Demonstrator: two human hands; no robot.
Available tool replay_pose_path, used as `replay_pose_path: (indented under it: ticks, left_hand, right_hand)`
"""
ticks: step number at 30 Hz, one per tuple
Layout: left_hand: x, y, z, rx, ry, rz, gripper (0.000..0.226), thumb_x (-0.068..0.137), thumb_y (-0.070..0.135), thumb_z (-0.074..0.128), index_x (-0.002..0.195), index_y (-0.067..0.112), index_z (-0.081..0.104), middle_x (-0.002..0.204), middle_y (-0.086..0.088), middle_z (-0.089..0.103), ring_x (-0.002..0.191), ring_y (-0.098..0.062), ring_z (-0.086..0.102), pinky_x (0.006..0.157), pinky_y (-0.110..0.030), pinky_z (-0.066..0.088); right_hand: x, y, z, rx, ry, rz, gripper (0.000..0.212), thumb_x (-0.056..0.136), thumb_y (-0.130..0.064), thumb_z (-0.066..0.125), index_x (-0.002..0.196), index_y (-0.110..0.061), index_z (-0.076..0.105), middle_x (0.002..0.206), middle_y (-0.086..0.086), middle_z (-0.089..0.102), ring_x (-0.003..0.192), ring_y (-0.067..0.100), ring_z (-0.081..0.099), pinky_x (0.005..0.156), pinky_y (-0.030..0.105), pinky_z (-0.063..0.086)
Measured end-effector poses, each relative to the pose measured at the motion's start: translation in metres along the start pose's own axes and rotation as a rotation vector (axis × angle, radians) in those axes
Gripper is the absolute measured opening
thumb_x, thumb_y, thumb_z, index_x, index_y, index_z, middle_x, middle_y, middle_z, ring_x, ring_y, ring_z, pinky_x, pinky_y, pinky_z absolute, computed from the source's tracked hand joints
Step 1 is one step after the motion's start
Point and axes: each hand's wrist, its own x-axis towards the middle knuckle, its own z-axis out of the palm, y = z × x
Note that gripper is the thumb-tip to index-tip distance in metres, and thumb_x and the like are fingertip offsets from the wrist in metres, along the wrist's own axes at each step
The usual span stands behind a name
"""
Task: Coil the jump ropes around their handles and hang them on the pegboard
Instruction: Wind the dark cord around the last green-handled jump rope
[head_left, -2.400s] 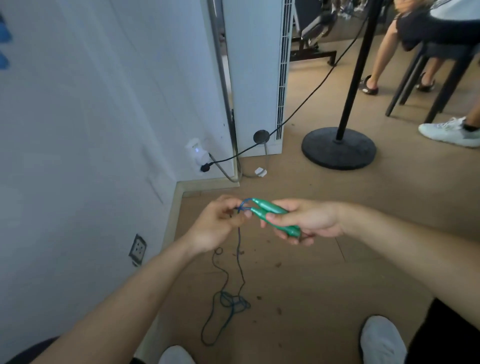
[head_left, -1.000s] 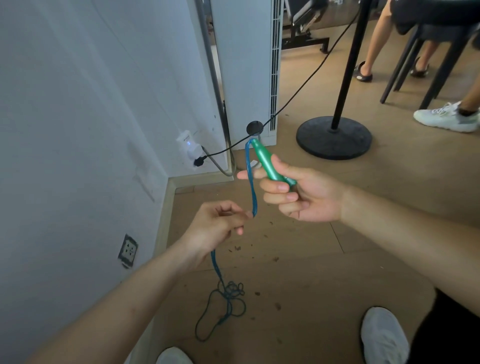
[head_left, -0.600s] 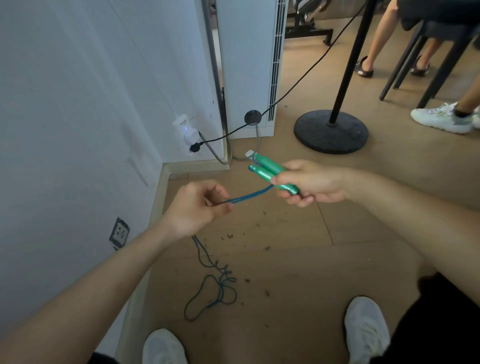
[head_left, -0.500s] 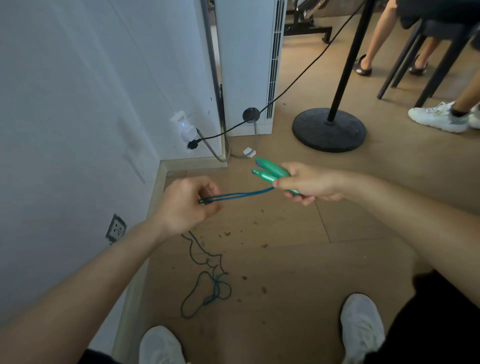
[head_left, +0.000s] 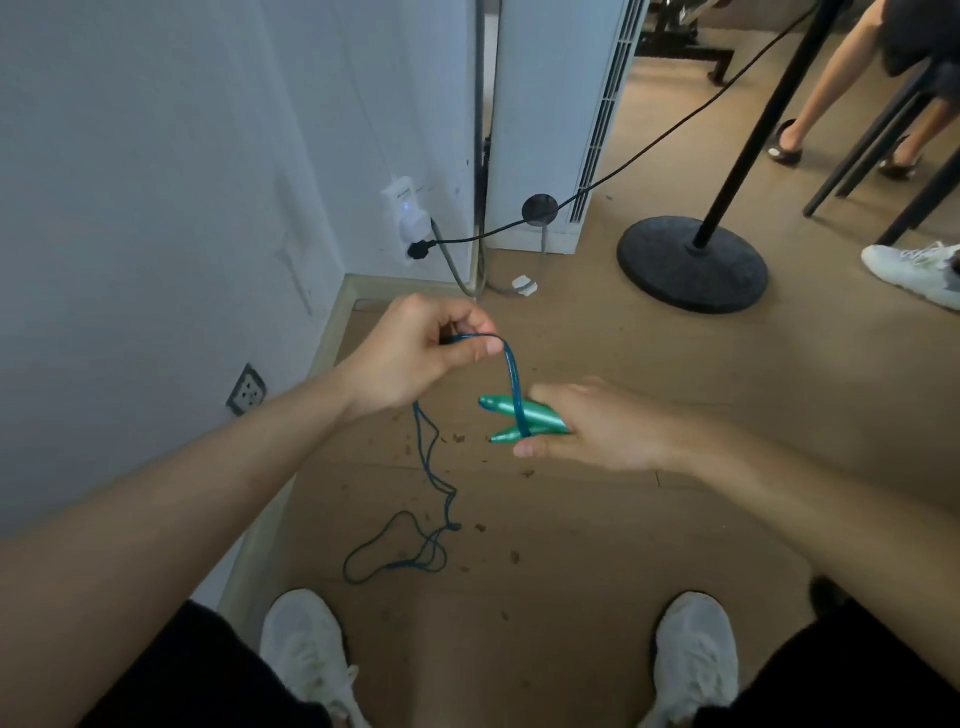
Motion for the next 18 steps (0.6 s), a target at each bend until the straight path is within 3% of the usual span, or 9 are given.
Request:
replay_pose_path:
  ticks: [3,7,10,12,15,18]
  left_hand:
    - [0.000,-0.001,0.004,-0.016,0.021,-0.011,0.010,0.089,0.025,0.075,0.090,0.015,0.074,0.077,0.000,0.069,0.067,-0.007,0.056,0.067,-0.028,0.048]
    - [0.002,-0.009,0.001,-0.036,0.032,-0.037,0.011,0.089,0.025,0.074,0.090,0.014,0.074,0.074,0.005,0.067,0.064,-0.006,0.052,0.064,-0.027,0.044]
    - [0.001,-0.024,-0.005,-0.063,0.039,-0.076,0.015,0.087,0.032,0.075,0.089,0.017,0.074,0.074,0.005,0.066,0.064,-0.010,0.051,0.062,-0.028,0.043]
    - [0.000,-0.031,-0.006,-0.121,0.071,-0.101,0.018,0.083,0.036,0.073,0.089,0.018,0.074,0.077,0.001,0.067,0.065,-0.011,0.053,0.062,-0.026,0.044]
    - [-0.002,-0.038,-0.003,-0.195,0.118,-0.153,0.010,0.086,0.023,0.073,0.090,0.015,0.070,0.077,0.000,0.063,0.057,-0.007,0.052,0.054,-0.019,0.045]
    - [-0.007,-0.043,0.003,-0.208,0.149,-0.190,0.005,0.092,0.010,0.069,0.093,0.014,0.066,0.081,-0.002,0.059,0.054,-0.014,0.053,0.049,-0.019,0.045]
  right_hand:
    - [-0.001,-0.004,0.004,0.019,0.076,-0.032,0.035,0.087,-0.068,0.053,0.075,-0.035,0.044,0.071,-0.006,0.052,0.060,0.012,0.050,0.056,0.031,0.040]
    - [-0.004,-0.005,-0.002,0.121,0.131,-0.051,0.031,0.090,-0.049,0.056,0.071,-0.026,0.046,0.063,-0.008,0.049,0.054,0.014,0.046,0.054,0.033,0.036]
    - [-0.007,-0.005,-0.011,0.292,0.142,-0.067,0.035,0.084,-0.048,0.053,0.076,-0.014,0.049,0.066,-0.005,0.047,0.058,0.011,0.043,0.056,0.033,0.034]
    - [-0.010,-0.003,-0.017,0.419,0.133,-0.045,0.030,0.090,-0.036,0.055,0.082,-0.007,0.051,0.065,-0.005,0.047,0.056,0.009,0.042,0.055,0.030,0.035]
    - [-0.015,0.001,-0.025,0.711,0.115,0.001,0.016,0.100,-0.014,0.051,0.084,-0.010,0.050,0.062,-0.003,0.048,0.050,0.011,0.037,0.045,0.024,0.030]
    - [-0.016,0.004,-0.031,0.972,0.213,0.062,0.009,0.101,-0.008,0.046,0.092,-0.008,0.047,0.065,0.002,0.045,0.050,0.012,0.032,0.043,0.023,0.021]
